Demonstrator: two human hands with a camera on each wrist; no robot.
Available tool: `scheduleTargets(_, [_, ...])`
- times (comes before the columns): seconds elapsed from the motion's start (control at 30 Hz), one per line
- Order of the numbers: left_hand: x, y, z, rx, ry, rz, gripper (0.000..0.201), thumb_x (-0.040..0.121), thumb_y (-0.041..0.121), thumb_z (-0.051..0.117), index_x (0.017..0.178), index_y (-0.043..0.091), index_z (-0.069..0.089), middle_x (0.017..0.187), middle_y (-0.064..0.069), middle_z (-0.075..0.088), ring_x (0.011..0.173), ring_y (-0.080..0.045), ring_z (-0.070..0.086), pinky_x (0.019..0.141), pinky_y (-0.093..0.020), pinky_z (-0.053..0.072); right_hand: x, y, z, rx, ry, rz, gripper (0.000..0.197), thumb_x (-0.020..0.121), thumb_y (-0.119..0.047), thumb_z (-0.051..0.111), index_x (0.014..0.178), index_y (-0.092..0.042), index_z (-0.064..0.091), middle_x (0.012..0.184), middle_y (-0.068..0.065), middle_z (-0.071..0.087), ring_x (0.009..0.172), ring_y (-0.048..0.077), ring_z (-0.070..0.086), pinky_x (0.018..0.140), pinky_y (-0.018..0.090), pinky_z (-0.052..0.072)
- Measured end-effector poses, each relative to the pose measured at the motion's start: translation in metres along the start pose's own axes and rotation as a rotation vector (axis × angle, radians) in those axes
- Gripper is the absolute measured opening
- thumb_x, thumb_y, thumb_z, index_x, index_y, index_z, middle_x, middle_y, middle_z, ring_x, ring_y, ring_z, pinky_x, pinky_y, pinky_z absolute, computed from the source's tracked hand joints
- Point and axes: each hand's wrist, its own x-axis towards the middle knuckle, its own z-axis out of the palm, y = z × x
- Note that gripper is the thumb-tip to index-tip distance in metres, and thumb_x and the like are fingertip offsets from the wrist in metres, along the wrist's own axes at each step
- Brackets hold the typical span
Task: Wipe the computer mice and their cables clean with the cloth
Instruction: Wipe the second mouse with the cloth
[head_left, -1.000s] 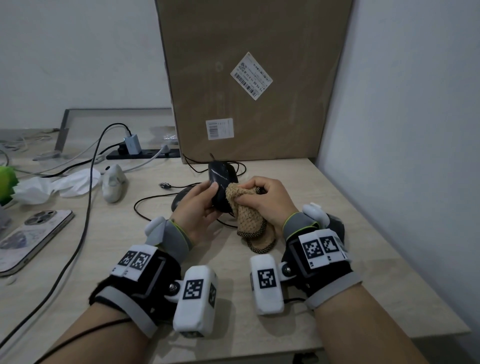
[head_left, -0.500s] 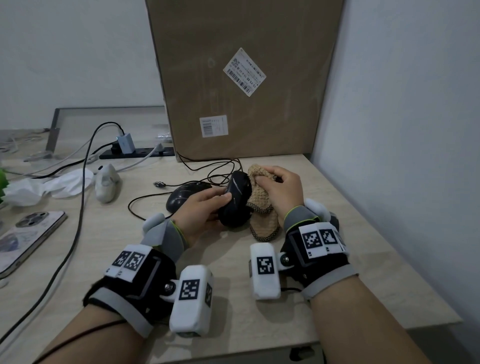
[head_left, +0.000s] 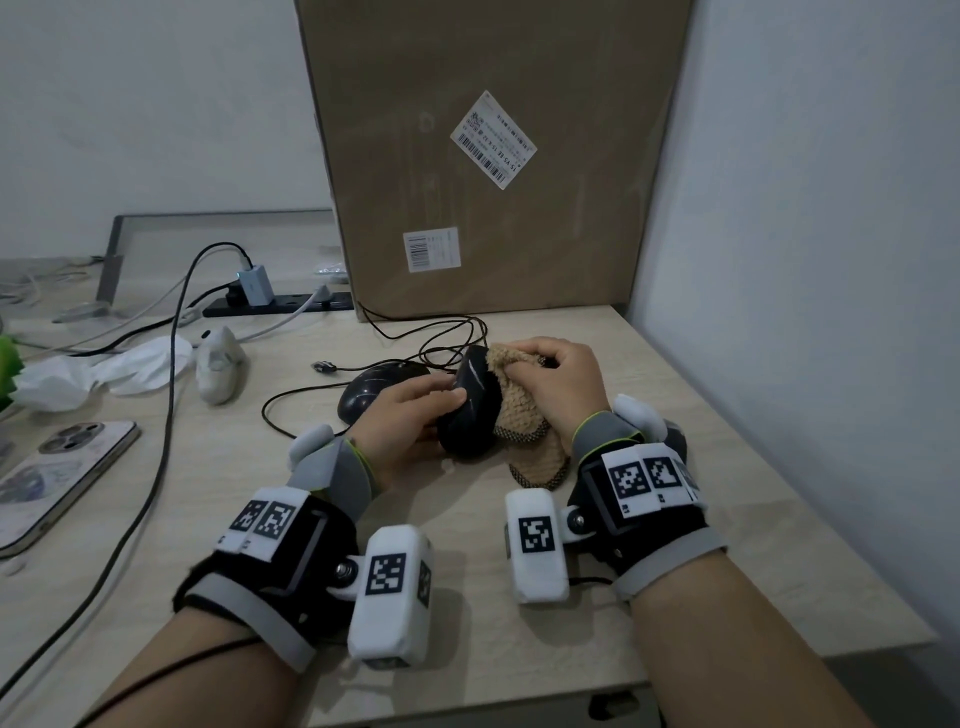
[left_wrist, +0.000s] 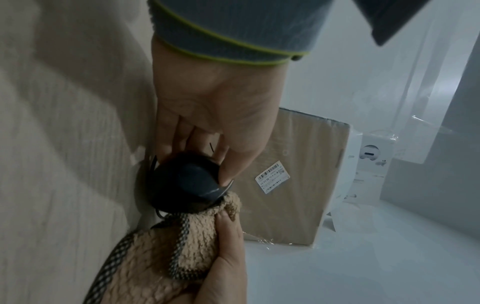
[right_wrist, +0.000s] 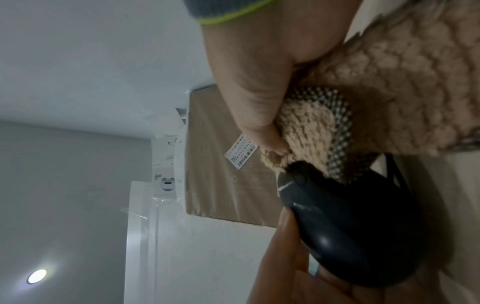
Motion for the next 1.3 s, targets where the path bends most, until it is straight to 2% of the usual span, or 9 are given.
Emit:
scheduleTargets(0.2, [0.004, -0.002, 0.000, -0.030, 0.080, -0.017, 0.018, 0.091, 0.018, 0.058, 0.108, 0.019, 0.064, 0.105, -0.011, 0.066, 0.093, -0.026, 0.060, 0.079, -0.036, 0.054, 0.004, 0.005, 0.001, -0.011, 0.101, 0.008, 0.016, 0.077, -0.015, 0.069, 0.087, -0.028, 0.071, 0.103, 0.003, 0.068, 0.097, 0.019, 0.062, 0.089, 0.037, 0.052])
scheduleTargets(0.33, [0.006, -0.002, 0.001, -0.063, 0.123, -0.017, 0.008, 0.090, 0.019, 0.060, 0.096, 0.023, 0.064, 0.103, -0.010, 0.065, 0.092, -0.026, 0.060, 0.080, -0.037, 0.053, -0.002, 0.000, 0.001, -0.027, -0.045, -0.079, 0.018, 0.077, -0.008, 0.069, 0.085, -0.023, 0.070, 0.103, -0.002, 0.056, 0.096, 0.009, 0.054, 0.084, 0.013, 0.043])
scheduleTargets(0.43, [0.006, -0.002, 0.000, -0.032, 0.105, -0.012, 0.012, 0.089, 0.018, 0.061, 0.099, 0.022, 0.065, 0.106, -0.011, 0.066, 0.092, -0.026, 0.061, 0.075, -0.035, 0.054, -0.004, 0.001, 0.002, -0.047, -0.101, -0.068, 0.026, 0.076, -0.006, 0.069, 0.076, -0.031, 0.068, 0.102, -0.002, 0.059, 0.101, 0.013, 0.056, 0.090, 0.024, 0.045])
scheduleTargets(0.53, [0.002, -0.001, 0.000, 0.015, 0.028, -0.022, 0.016, 0.089, 0.018, 0.060, 0.103, 0.022, 0.066, 0.101, -0.008, 0.069, 0.086, -0.022, 0.064, 0.066, -0.029, 0.055, 0.001, 0.004, 0.001, -0.101, -0.005, -0.018, 0.017, 0.076, -0.010, 0.067, 0.084, -0.024, 0.072, 0.106, 0.002, 0.065, 0.102, 0.017, 0.059, 0.092, 0.031, 0.048])
scheduleTargets(0.7, [0.003, 0.000, 0.002, -0.027, 0.096, -0.038, 0.016, 0.089, 0.019, 0.060, 0.104, 0.022, 0.064, 0.098, -0.007, 0.067, 0.085, -0.023, 0.062, 0.070, -0.033, 0.054, 0.003, 0.005, -0.001, -0.066, 0.121, 0.027, 0.016, 0.077, -0.013, 0.068, 0.088, -0.024, 0.072, 0.101, 0.001, 0.070, 0.095, 0.017, 0.062, 0.087, 0.033, 0.052])
scheduleTargets(0.93, [0.004, 0.000, 0.002, -0.032, 0.154, -0.024, 0.006, 0.089, 0.020, 0.061, 0.088, 0.025, 0.064, 0.091, -0.004, 0.065, 0.085, -0.024, 0.059, 0.071, -0.032, 0.051, -0.007, -0.004, 0.005, -0.122, -0.070, -0.108, 0.021, 0.074, -0.004, 0.068, 0.081, -0.023, 0.073, 0.096, 0.000, 0.065, 0.092, 0.011, 0.059, 0.080, 0.015, 0.045])
scheduleTargets(1.03, [0.003, -0.001, 0.001, 0.001, 0.117, -0.022, 0.009, 0.087, 0.017, 0.063, 0.092, 0.024, 0.067, 0.094, -0.005, 0.067, 0.087, -0.023, 0.062, 0.072, -0.032, 0.053, -0.005, -0.002, 0.004, -0.142, -0.029, -0.056, 0.019, 0.073, -0.005, 0.068, 0.080, -0.022, 0.073, 0.098, 0.001, 0.068, 0.094, 0.016, 0.062, 0.086, 0.028, 0.050])
scheduleTargets(1.17, [0.000, 0.001, 0.004, 0.031, 0.054, -0.023, 0.015, 0.088, 0.017, 0.061, 0.101, 0.022, 0.067, 0.094, -0.005, 0.067, 0.082, -0.020, 0.064, 0.059, -0.026, 0.054, 0.001, 0.004, -0.004, -0.163, 0.127, 0.005, 0.016, 0.077, -0.011, 0.065, 0.085, -0.022, 0.073, 0.098, -0.001, 0.070, 0.093, 0.016, 0.062, 0.081, 0.026, 0.049])
scheduleTargets(1.3, [0.002, 0.004, 0.003, -0.003, 0.157, -0.011, 0.008, 0.089, 0.018, 0.059, 0.090, 0.025, 0.064, 0.092, -0.006, 0.064, 0.080, -0.023, 0.060, 0.068, -0.031, 0.053, 0.001, 0.004, -0.005, -0.098, 0.176, 0.025, 0.018, 0.076, -0.012, 0.066, 0.078, -0.029, 0.070, 0.095, -0.003, 0.070, 0.092, 0.016, 0.063, 0.082, 0.031, 0.052])
